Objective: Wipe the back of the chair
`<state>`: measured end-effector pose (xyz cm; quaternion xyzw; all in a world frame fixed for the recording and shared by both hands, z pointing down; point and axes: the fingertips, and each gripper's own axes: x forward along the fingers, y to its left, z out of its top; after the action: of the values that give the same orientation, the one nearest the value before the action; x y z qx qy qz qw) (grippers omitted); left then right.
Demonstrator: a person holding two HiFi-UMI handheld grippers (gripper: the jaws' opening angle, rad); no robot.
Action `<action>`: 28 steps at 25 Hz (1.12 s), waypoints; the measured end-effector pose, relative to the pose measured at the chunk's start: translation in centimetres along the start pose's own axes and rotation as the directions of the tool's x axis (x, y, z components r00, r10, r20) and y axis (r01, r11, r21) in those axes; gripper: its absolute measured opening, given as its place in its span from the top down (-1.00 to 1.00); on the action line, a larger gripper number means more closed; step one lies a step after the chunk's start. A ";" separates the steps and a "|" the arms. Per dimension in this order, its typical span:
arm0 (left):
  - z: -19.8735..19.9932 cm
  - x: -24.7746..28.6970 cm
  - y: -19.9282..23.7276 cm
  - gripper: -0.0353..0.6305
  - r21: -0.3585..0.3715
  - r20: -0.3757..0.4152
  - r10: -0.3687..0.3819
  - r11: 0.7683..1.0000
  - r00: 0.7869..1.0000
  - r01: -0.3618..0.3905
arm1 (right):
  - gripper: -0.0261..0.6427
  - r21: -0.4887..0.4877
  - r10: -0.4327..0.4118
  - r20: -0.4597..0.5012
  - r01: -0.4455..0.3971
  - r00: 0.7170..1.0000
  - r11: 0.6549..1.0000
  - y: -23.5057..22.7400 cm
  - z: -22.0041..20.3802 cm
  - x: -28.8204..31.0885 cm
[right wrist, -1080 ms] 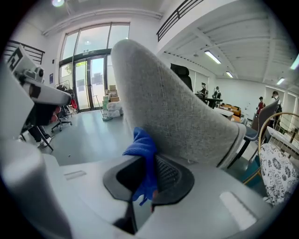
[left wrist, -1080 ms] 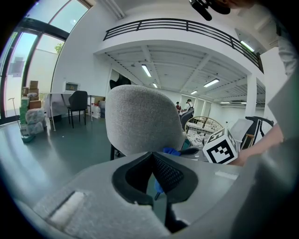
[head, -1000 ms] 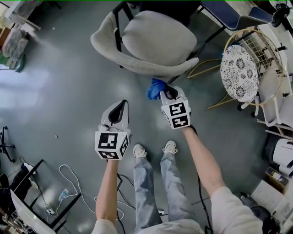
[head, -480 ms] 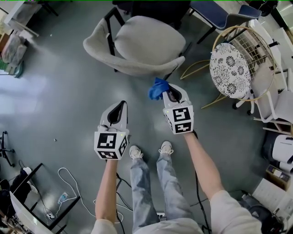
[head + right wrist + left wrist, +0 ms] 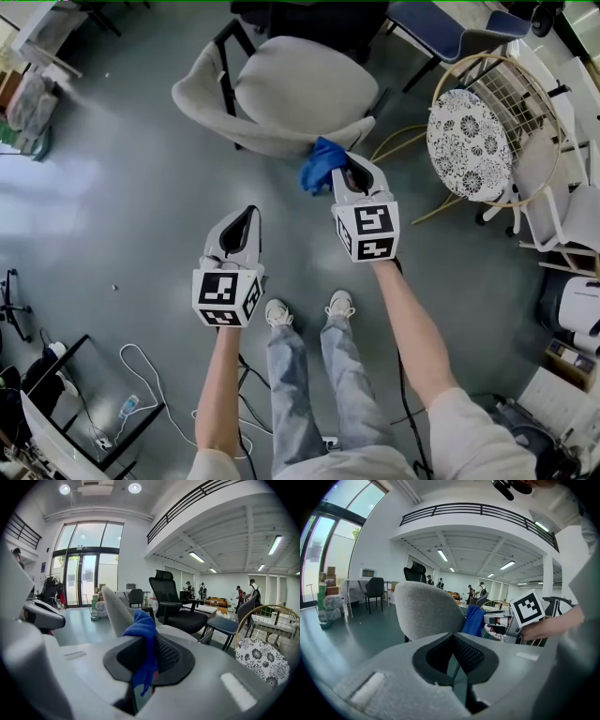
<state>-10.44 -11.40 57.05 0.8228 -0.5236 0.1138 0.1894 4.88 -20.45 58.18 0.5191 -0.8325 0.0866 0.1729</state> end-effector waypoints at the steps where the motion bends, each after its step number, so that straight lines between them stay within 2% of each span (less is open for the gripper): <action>1: -0.1 0.0 0.1 0.88 -0.002 -0.003 0.000 1.000 1.000 0.000 | 0.81 -0.001 -0.002 -0.001 0.002 1.000 1.000 0.0 -0.1 0.2; 10: -0.8 0.6 0.8 0.88 -0.004 -0.027 -0.002 1.000 1.000 0.002 | 0.81 0.017 -0.008 -0.021 0.009 1.000 1.000 0.2 -0.9 2.4; 28: -2.3 1.8 2.9 0.88 -0.021 -0.058 -0.008 1.000 0.998 0.006 | 0.81 0.034 -0.015 -0.154 0.020 0.988 0.999 0.4 -7.0 5.1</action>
<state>-12.25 -13.00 60.38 0.8190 -0.5161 0.1315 0.2136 3.86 -22.21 66.58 0.5211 -0.8105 0.1398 0.2281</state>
